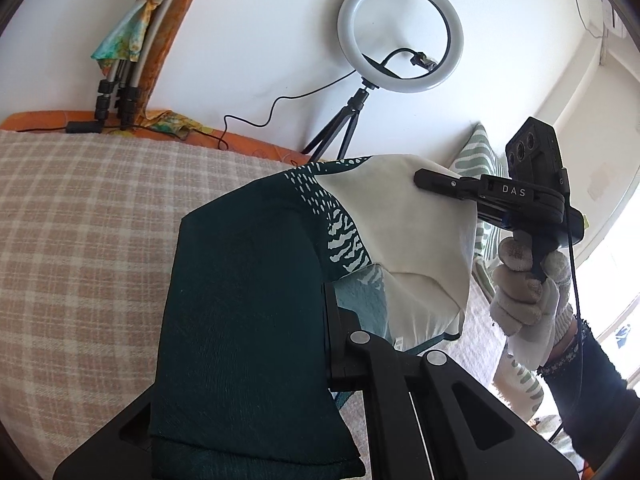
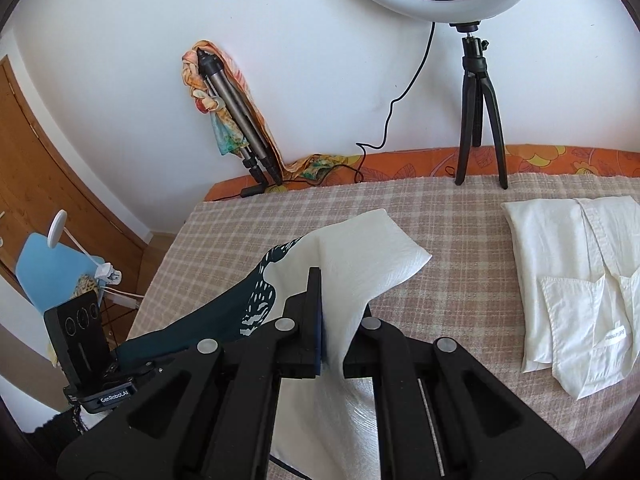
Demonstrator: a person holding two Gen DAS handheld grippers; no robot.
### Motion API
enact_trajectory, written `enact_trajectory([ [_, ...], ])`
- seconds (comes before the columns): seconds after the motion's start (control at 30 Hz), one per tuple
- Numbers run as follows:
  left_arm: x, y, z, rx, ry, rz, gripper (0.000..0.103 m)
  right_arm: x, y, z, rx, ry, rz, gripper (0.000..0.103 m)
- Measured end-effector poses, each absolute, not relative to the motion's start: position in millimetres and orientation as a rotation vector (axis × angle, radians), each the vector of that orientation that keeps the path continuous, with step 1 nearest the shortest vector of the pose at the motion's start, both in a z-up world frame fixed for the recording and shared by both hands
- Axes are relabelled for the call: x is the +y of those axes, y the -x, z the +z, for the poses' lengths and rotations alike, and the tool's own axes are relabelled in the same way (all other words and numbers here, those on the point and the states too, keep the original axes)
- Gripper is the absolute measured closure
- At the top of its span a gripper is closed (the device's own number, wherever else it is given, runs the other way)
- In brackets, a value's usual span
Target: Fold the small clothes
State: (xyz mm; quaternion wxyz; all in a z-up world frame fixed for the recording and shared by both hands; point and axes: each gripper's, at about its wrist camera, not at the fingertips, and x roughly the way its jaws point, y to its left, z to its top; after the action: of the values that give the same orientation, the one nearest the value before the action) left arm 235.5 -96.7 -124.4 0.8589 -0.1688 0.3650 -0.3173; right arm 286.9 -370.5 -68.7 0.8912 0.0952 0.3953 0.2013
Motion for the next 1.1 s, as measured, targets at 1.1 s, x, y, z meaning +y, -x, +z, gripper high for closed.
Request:
enact_trajectory([
  [1.1,-397,-314,-153,0.789,0.144,-0.857,0.1,-663,-371,-85,0.876,-0.066,0.075,0.098],
])
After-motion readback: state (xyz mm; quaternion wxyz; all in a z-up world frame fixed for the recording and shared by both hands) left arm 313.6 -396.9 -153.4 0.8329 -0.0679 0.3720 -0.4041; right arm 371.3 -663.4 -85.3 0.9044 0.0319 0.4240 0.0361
